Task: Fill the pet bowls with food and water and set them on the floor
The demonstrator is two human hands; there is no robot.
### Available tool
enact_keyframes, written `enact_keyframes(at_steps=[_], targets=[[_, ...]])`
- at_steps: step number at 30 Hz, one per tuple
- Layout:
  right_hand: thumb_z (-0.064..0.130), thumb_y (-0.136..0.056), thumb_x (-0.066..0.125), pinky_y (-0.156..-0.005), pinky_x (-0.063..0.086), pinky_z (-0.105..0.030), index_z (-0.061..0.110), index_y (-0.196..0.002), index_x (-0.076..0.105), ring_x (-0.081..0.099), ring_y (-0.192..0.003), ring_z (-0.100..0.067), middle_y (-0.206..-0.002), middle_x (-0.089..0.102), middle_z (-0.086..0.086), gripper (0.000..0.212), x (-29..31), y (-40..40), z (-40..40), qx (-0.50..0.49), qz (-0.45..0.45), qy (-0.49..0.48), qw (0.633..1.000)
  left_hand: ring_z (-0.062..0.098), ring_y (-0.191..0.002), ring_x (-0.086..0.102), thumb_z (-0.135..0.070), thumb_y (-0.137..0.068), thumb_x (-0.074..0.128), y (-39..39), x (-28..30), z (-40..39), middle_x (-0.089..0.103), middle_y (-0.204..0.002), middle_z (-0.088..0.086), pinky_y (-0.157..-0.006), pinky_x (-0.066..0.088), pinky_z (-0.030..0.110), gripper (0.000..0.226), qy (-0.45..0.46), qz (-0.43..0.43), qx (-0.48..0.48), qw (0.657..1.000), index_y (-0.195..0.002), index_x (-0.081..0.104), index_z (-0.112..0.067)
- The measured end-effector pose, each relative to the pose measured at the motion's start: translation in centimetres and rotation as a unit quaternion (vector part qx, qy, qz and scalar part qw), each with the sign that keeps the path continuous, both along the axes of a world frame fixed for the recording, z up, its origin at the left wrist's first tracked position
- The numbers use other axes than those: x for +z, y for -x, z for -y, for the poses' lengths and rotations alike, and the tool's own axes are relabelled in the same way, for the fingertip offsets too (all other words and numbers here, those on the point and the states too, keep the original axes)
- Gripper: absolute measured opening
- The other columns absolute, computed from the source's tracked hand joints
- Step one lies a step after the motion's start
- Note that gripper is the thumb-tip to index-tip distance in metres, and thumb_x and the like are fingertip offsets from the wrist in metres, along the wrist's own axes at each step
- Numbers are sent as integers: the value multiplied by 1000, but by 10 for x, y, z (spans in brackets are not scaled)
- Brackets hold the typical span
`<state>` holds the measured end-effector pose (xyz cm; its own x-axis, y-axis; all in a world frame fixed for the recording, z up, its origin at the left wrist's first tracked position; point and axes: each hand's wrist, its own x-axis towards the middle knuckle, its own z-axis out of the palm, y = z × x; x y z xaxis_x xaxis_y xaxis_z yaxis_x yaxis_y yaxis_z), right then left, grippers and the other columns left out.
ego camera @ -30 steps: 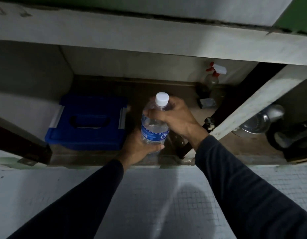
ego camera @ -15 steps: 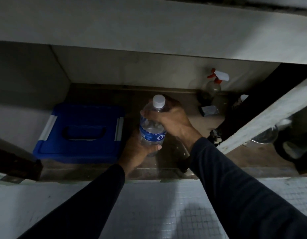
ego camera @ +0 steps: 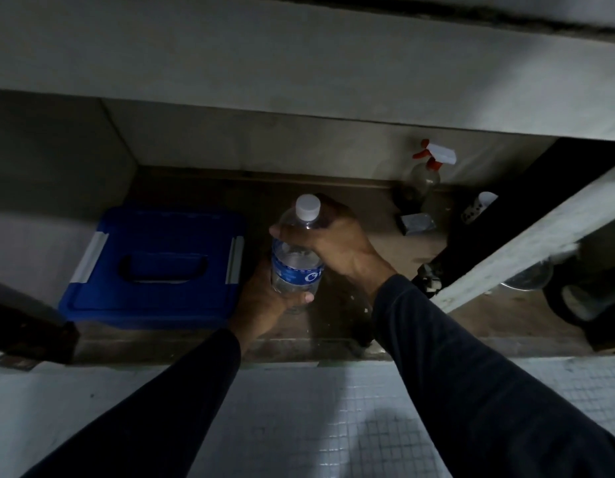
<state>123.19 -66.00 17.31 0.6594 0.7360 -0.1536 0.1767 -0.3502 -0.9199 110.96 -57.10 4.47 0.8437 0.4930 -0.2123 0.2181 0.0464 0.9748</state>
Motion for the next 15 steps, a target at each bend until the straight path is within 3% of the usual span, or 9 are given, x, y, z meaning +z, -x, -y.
enact_keyframes(at_steps=[3,7,9,12,15], targets=[[53,-63,90,-71,58,-21,32,-101,67,71,-84,0,-95,75,14,48,1,2,2,3,8,-7,1000,6,-125,62,-21,-62,98,1,-3,-2,65,-137,-11,-103,52,33,99,-17,-3,-6,1000,-147,48,-31],[45,-66,91,-82,61,-30,30,-106,68,72,-90,-5,-101,76,11,49,0,4,8,-1,-4,-17,1000,-2,-115,65,-13,-66,93,4,5,2,68,-128,-15,-95,56,23,92,-20,-19,10,1000,-145,49,-29],[37,-67,92,-86,60,-31,28,-111,67,72,-93,-5,-103,75,10,50,-1,6,12,-7,-6,-30,999,0,-116,64,-9,-72,91,6,13,5,66,-130,-13,-99,55,27,86,-35,-30,15,999,-145,48,-29],[35,-68,92,-88,58,-25,29,-122,63,69,-99,-1,-111,72,13,62,2,11,21,-10,6,-39,999,7,-121,61,-9,-79,87,9,24,6,64,-132,-11,-104,52,37,74,-51,-45,33,997,-138,48,-32],[35,-70,92,-77,52,-7,35,-122,60,63,-99,14,-110,68,21,62,2,17,36,-4,16,-35,999,10,-128,58,-10,-84,83,17,36,3,62,-136,-13,-109,49,42,70,-60,-34,14,998,-133,46,-43]])
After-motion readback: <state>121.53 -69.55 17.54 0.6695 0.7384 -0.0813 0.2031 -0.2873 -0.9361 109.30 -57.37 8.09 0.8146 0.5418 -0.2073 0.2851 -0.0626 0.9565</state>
